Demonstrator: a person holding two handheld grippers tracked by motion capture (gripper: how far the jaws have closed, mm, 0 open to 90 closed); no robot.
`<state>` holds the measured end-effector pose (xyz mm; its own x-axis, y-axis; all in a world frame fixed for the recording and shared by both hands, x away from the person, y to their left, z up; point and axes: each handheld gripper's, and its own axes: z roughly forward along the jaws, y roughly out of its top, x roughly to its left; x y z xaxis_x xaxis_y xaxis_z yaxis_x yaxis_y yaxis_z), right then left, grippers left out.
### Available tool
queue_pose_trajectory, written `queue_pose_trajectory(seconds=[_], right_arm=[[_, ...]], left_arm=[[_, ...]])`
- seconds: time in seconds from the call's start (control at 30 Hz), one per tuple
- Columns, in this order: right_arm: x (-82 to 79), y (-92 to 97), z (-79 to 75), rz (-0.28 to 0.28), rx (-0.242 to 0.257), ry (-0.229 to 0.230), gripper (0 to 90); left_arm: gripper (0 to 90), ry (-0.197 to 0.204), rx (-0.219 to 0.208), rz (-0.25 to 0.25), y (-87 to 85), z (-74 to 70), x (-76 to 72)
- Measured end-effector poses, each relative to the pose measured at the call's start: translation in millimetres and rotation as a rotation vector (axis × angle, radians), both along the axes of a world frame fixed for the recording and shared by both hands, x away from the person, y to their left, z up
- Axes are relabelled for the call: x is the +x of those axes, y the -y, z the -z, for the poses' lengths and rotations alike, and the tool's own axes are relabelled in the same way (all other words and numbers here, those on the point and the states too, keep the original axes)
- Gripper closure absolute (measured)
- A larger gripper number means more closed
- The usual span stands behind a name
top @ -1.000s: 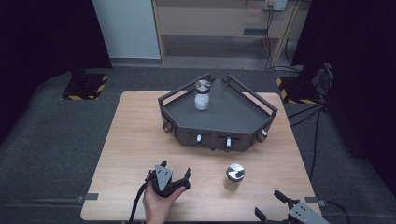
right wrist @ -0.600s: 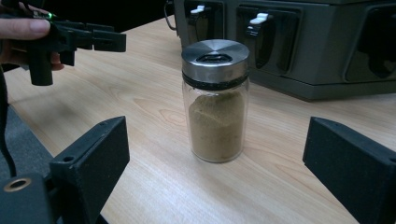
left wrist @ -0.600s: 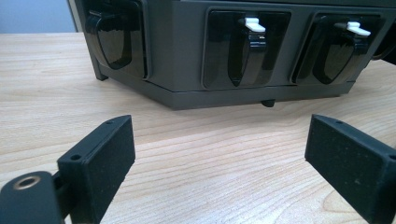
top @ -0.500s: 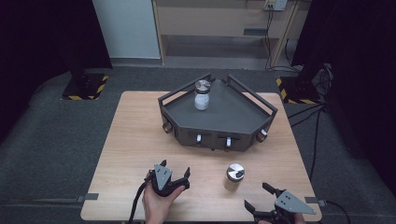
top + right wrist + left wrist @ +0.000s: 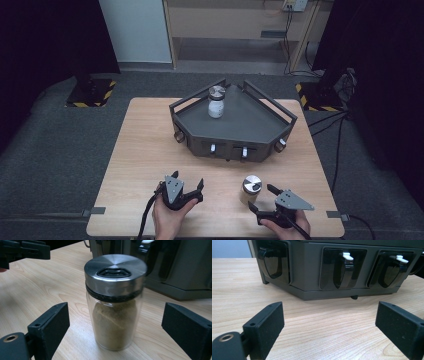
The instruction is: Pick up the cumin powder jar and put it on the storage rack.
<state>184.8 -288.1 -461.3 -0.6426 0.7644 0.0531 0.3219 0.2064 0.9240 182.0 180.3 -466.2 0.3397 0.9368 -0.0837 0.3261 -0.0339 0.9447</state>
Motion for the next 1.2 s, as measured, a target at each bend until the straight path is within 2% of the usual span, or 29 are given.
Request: queue_pose_trajectory(seconds=[0.47,0.73,0.9,1.07,1.2], right_arm=[[19.2,-19.3,11.8,-0.006,-0.019,0.003,12.4],[24.4,-20.9,18.0,0.000,-0.011,0.011,15.6],[25.1,-19.2,21.6,-0.002,-0.006,0.030,21.5],[25.1,-18.4,23.8,-0.001,0.000,0.045,22.1],[26.5,-18.5,25.2,-0.001,0.010,0.039,22.8]], left_arm=[[7.3,-0.004,-0.006,0.004,-0.5,-0.1,0.5],[7.3,-0.007,-0.006,0.006,-0.9,0.4,0.8],[7.3,-0.007,-0.005,0.006,-0.6,0.5,0.6],[7.3,-0.006,-0.004,0.006,0.1,0.5,0.5],[7.3,-0.005,-0.005,0.008,0.4,0.3,0.2]])
